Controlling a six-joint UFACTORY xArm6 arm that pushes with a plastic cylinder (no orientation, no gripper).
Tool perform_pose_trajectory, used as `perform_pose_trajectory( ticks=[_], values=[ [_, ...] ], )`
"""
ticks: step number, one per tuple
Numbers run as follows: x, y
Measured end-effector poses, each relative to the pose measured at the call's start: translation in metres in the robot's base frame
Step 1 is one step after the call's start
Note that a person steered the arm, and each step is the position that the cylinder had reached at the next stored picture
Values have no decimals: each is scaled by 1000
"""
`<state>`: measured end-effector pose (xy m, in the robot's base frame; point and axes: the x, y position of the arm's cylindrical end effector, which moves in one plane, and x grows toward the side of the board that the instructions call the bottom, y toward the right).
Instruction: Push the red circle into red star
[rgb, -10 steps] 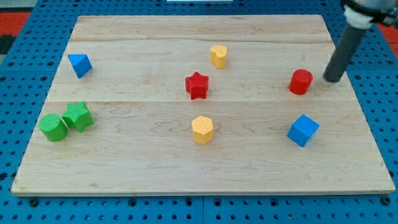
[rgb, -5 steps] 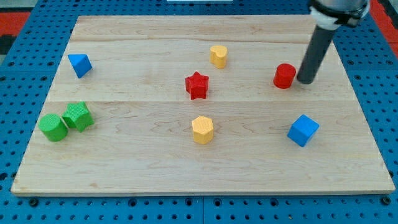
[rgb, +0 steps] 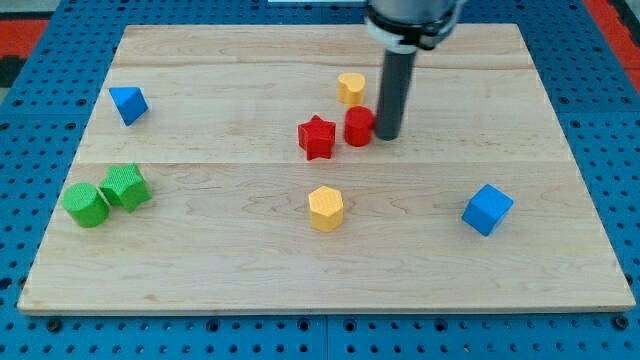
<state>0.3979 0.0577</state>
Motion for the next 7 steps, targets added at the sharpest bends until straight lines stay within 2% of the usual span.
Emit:
perform_pose_trajectory(
  ticks=[1, 2, 3, 4, 5, 6, 7],
  values=[
    [0, -7],
    [4, 41],
    [-20, 25],
    [-16, -14],
    [11, -65],
    [34, -26],
    [53, -15]
  ],
)
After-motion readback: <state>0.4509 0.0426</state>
